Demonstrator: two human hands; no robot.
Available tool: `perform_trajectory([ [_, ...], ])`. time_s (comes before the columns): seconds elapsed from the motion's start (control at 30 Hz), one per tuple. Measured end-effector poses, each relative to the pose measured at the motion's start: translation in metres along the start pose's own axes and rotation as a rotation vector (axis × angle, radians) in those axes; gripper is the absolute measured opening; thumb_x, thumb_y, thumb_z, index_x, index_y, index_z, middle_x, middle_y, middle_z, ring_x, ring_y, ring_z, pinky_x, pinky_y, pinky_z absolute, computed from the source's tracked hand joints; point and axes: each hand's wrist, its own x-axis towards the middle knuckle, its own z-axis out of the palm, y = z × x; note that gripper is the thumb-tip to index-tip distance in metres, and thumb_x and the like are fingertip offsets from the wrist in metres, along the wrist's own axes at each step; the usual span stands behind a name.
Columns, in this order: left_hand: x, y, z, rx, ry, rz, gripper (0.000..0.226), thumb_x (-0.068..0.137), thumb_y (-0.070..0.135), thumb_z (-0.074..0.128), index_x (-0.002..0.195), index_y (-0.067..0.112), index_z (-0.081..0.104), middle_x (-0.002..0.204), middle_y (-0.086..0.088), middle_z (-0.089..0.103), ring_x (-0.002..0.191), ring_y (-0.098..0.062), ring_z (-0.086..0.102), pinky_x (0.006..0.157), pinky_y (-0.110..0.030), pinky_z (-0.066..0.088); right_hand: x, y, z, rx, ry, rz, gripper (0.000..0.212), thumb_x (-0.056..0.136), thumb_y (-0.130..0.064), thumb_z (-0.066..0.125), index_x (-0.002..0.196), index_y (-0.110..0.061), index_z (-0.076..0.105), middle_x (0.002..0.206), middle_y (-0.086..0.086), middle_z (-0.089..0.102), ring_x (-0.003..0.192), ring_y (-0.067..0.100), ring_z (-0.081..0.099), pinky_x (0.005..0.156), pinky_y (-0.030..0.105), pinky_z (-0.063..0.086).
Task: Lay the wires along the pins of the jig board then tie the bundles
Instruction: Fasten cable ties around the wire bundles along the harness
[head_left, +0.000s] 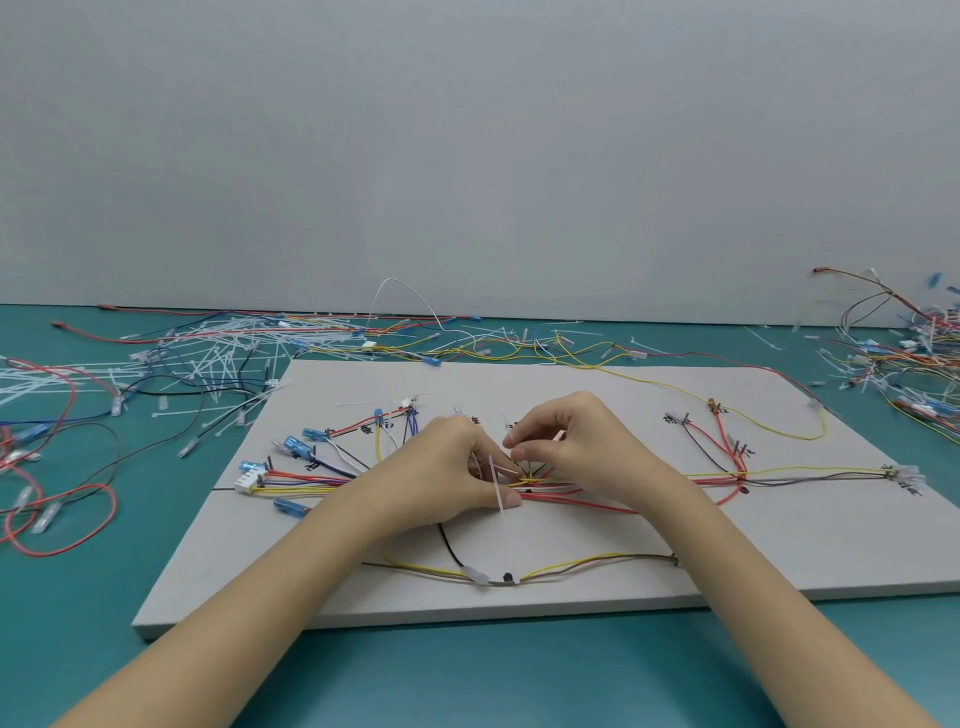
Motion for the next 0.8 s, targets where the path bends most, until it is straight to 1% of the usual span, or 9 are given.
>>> perform_trajectory([
  [0.1,0.000,0.000,0.001,0.003,0.018,0.011,0.023,0.076,0.030,0.082,0.098,0.025,0.078,0.091,0.001,0.072,0.084,-0.011,0.065,0.077,-0.032,0.053,0.000,0.001,-0.001,0.006,-0.009,-0.004,0.013,0.077,0.006,0.073,0.082,-0.005,0.076,0.074,0.001,0.071,0.061,-0.005,0.060,0.063,0.008,0.044],
  [0.27,-0.001,-0.001,0.003,0.000,0.047,0.041,0.020,0.077,0.029,0.081,0.096,0.024,0.078,0.086,0.004,0.071,0.078,-0.004,0.063,0.065,-0.011,0.045,0.003,-0.002,-0.004,-0.001,-0.075,0.015,0.020,0.078,0.008,0.071,0.079,-0.012,0.075,0.074,0.004,0.072,0.062,-0.001,0.062,0.065,0.014,0.049],
  [0.3,-0.001,-0.001,0.003,-0.009,0.046,0.049,0.018,0.077,0.028,0.080,0.095,0.024,0.079,0.084,0.004,0.072,0.078,-0.006,0.063,0.064,-0.014,0.047,0.005,-0.003,-0.004,-0.003,-0.083,0.023,0.017,0.078,0.008,0.071,0.081,-0.009,0.075,0.075,0.006,0.072,0.062,0.001,0.062,0.065,0.015,0.049],
  [0.37,-0.001,-0.003,0.002,-0.015,0.049,0.054,0.016,0.077,0.030,0.080,0.092,0.026,0.079,0.080,0.002,0.072,0.076,-0.015,0.063,0.069,-0.031,0.050,0.008,-0.004,-0.004,-0.013,-0.101,0.035,0.012,0.078,0.007,0.070,0.085,-0.002,0.075,0.077,0.011,0.072,0.064,0.004,0.062,0.065,0.019,0.050],
  [0.43,-0.001,-0.004,0.002,-0.017,0.056,0.055,0.015,0.077,0.032,0.080,0.091,0.029,0.079,0.079,-0.002,0.070,0.076,-0.019,0.060,0.071,-0.040,0.049,0.012,-0.007,-0.003,-0.038,-0.125,0.039,0.012,0.079,0.007,0.070,0.088,0.001,0.075,0.082,0.016,0.073,0.068,0.012,0.062,0.070,0.028,0.052],
  [0.53,0.000,-0.006,0.003,-0.005,0.055,0.060,0.015,0.077,0.034,0.080,0.092,0.030,0.079,0.081,-0.005,0.068,0.078,-0.014,0.057,0.074,-0.041,0.049,0.016,-0.011,-0.004,-0.079,-0.167,0.043,0.012,0.080,0.007,0.069,0.089,0.002,0.075,0.084,0.019,0.073,0.071,0.018,0.061,0.074,0.033,0.053],
  [0.6,0.001,-0.006,0.003,-0.001,0.052,0.059,0.016,0.077,0.035,0.079,0.092,0.030,0.079,0.082,-0.007,0.068,0.079,-0.016,0.058,0.075,-0.043,0.049,0.017,-0.012,-0.004,-0.094,-0.177,0.044,0.013,0.080,0.007,0.068,0.089,0.001,0.075,0.080,0.013,0.073,0.068,0.012,0.061,0.071,0.029,0.052],
  [0.7,0.001,-0.006,0.004,-0.012,0.050,0.065,0.015,0.077,0.034,0.080,0.092,0.031,0.079,0.086,-0.007,0.069,0.083,-0.018,0.059,0.076,-0.043,0.050,0.020,-0.013,-0.004,-0.091,-0.161,0.047,0.013,0.080,0.008,0.068,0.088,0.000,0.075,0.069,0.003,0.069,0.056,-0.001,0.056,0.060,0.014,0.045],
  [0.8,0.001,-0.006,0.004,-0.020,0.055,0.063,0.014,0.077,0.034,0.080,0.091,0.031,0.079,0.084,-0.006,0.068,0.080,-0.018,0.059,0.075,-0.044,0.049,0.022,-0.013,-0.003,-0.119,-0.187,0.054,0.012,0.079,0.006,0.069,0.085,-0.003,0.076,0.072,0.006,0.069,0.059,0.006,0.055,0.061,0.019,0.045],
])
